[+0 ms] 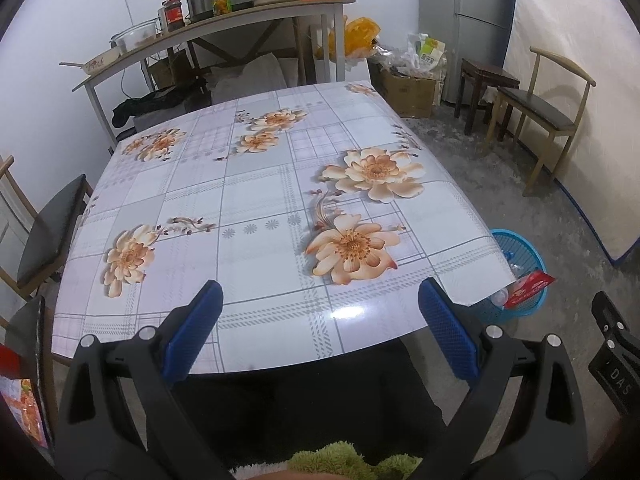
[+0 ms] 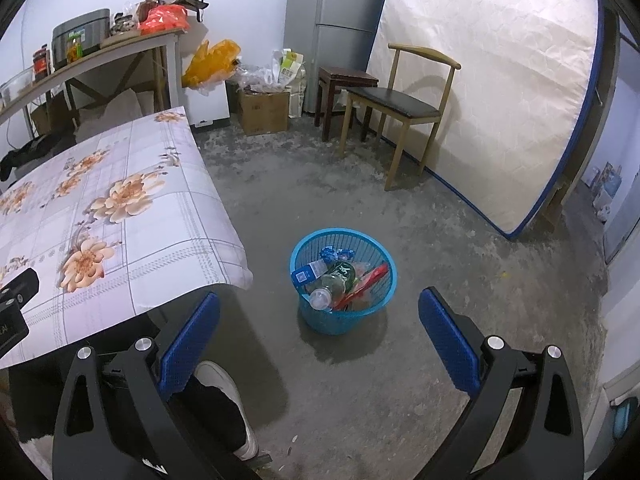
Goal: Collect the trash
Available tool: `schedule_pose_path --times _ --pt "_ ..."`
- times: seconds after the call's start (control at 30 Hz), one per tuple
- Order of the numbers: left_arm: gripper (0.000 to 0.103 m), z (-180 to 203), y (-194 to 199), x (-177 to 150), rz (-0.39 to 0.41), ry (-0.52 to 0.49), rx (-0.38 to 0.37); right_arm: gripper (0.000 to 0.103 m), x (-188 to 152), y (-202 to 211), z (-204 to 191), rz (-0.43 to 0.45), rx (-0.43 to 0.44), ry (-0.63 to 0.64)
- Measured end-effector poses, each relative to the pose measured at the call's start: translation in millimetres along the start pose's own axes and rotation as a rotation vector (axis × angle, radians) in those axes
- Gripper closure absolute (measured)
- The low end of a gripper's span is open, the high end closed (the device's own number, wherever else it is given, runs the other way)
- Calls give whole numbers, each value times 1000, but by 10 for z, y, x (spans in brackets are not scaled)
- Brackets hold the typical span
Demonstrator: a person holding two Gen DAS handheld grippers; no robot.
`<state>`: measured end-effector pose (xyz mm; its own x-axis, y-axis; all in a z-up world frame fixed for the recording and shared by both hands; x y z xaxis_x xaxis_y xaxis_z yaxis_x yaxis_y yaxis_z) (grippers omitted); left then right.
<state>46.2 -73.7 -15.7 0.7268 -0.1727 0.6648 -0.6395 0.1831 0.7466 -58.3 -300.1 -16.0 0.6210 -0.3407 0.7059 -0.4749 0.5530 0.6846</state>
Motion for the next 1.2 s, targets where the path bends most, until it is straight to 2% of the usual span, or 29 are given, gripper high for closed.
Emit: schedule_pose_path --times 1.2 --pt "9 24 -52 -39 -23 -27 4 6 6 -39 17 -9 -1 -15"
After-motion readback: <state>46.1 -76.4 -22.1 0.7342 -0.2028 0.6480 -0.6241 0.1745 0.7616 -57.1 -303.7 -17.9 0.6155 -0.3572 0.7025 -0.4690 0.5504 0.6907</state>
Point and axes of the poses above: each gripper's, at about its wrist camera, not at the fingertips, and y roughly against the way its jaws point, z to its right, x to its top, the point moved 5 cm from there along -y, roughly the way its jaws point, and after that the axes turned 6 degrees about -x, right-handed, at the moved point
